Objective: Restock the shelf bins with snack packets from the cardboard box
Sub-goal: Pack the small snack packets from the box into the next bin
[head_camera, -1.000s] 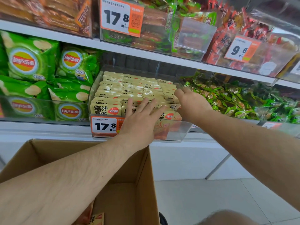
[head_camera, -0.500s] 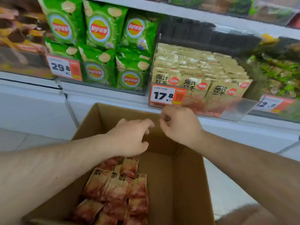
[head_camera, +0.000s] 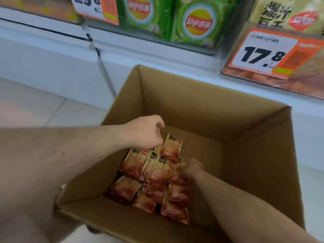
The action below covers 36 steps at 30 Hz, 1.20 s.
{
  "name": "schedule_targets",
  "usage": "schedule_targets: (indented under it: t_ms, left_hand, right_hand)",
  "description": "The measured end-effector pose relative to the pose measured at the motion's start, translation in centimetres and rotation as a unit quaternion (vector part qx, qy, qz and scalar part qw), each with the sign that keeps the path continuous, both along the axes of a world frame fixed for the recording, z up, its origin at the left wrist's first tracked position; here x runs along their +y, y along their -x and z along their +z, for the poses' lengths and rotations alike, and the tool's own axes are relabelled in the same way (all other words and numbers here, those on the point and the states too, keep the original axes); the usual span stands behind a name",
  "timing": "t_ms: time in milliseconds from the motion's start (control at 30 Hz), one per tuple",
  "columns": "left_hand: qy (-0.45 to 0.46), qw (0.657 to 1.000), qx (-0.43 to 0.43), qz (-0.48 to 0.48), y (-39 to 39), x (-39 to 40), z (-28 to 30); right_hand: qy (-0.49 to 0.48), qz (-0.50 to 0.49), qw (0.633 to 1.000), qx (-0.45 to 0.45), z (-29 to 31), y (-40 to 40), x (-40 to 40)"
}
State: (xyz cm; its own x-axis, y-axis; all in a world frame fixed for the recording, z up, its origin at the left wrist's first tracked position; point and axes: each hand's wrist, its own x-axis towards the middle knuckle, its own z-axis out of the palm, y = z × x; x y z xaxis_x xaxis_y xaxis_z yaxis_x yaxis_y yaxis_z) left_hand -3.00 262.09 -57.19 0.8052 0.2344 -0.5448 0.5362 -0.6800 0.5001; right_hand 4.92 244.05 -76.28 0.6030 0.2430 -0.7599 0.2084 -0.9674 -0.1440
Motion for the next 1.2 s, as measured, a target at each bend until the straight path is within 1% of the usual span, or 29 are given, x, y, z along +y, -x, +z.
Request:
schedule_targets:
  t_ms: [100,167,267,333,400,433,467,500,533,567,600,633,667,700,733,833,900,933,967,1000,1033,1067,1100,1133,1200]
  left_hand:
    - [0.009,0.999,0.031,0.0,0.4,0.4,-0.9]
    - [0.022,0.999,0.042,0.014,0.6,0.5,-1.3]
    - [0.046,0.997,0.059,0.036,0.9,0.6,-1.6]
    - [0.057,0.995,0.063,0.051,1.2,0.7,-1.6]
    - [0.08,0.991,0.065,0.082,1.5,0.8,-1.6]
    - [0.094,0.988,0.066,0.099,1.7,0.8,-1.6]
    - [0.108,0.985,0.068,0.114,1.8,0.7,-1.6]
    - [0.125,0.981,0.069,0.132,2.0,0.7,-1.5]
    - [0.141,0.976,0.069,0.152,2.1,0.6,-1.5]
    - [0.158,0.97,0.069,0.172,2.1,0.5,-1.2]
    - [0.176,0.962,0.072,0.195,2.2,0.4,-1.1]
    - [0.2,0.952,0.075,0.218,2.2,0.3,-0.8]
    - [0.225,0.941,0.075,0.241,2.2,0.2,-0.6]
    - [0.25,0.928,0.067,0.267,2.1,0.0,-0.3]
    - [0.27,0.915,0.048,0.296,2.1,-0.1,-0.2]
    - [0.271,0.884,-0.044,0.379,1.7,-0.3,-0.4]
    - [0.253,0.878,-0.078,0.398,1.4,-0.2,-0.3]
    - [0.244,0.884,-0.083,0.39,1.3,0.0,-0.3]
    - [0.238,0.891,-0.085,0.377,1.2,0.1,-0.2]
    - [0.234,0.897,-0.082,0.366,1.2,0.3,-0.2]
    - [0.231,0.901,-0.076,0.359,1.2,0.5,-0.3]
    - [0.229,0.903,-0.069,0.356,1.3,0.6,-0.4]
    - [0.226,0.905,-0.063,0.354,1.3,0.7,-0.6]
    - [0.22,0.908,-0.057,0.352,1.3,0.9,-0.9]
    - [0.212,0.91,-0.041,0.355,1.3,1.3,-1.4]
  right_hand:
    - [0.022,-0.033,0.999,0.033,-5.0,1.0,-0.6]
    - [0.02,-0.068,0.997,0.015,-5.9,1.3,-0.7]
    - [0.022,-0.135,0.99,-0.037,-4.4,1.4,-0.9]
    - [0.031,-0.16,0.984,-0.073,-3.2,0.9,-1.2]
    - [0.017,-0.203,0.976,-0.08,-2.0,-0.1,-1.6]
    - [-0.005,-0.253,0.965,-0.065,-1.2,-0.7,-1.8]
    - [-0.041,-0.322,0.945,-0.043,-0.3,-1.4,-1.9]
    - [-0.088,-0.394,0.915,-0.005,0.8,-1.9,-2.0]
    - [-0.143,-0.46,0.874,0.061,2.1,-2.2,-1.9]
    - [-0.204,-0.501,0.829,0.143,3.7,-2.2,-1.5]
    - [-0.263,-0.517,0.784,0.22,5.3,-2.0,-0.9]
    - [-0.318,-0.511,0.746,0.285,6.5,-1.8,-0.3]
    - [-0.361,-0.491,0.718,0.337,7.8,-1.3,0.6]
    - [-0.391,-0.463,0.703,0.372,8.8,-0.9,1.5]
    - [-0.408,-0.433,0.698,0.398,9.9,-0.3,2.4]
    - [-0.423,-0.322,0.718,0.449,11.6,0.3,4.2]
    - [-0.417,-0.273,0.731,0.466,11.0,-0.8,4.5]
    - [-0.404,-0.286,0.749,0.441,10.3,-1.5,4.5]
    - [-0.381,-0.319,0.772,0.397,9.2,-2.4,4.3]
    - [-0.347,-0.353,0.801,0.335,7.8,-3.1,4.1]
    - [-0.301,-0.375,0.839,0.256,6.4,-3.5,4.0]
    - [-0.252,-0.38,0.869,0.193,4.8,-3.6,3.8]
    - [-0.212,-0.382,0.884,0.164,3.2,-3.5,3.8]
    - [-0.186,-0.387,0.889,0.16,1.7,-3.4,3.9]
    - [-0.169,-0.405,0.883,0.165,-1.6,-3.1,4.6]
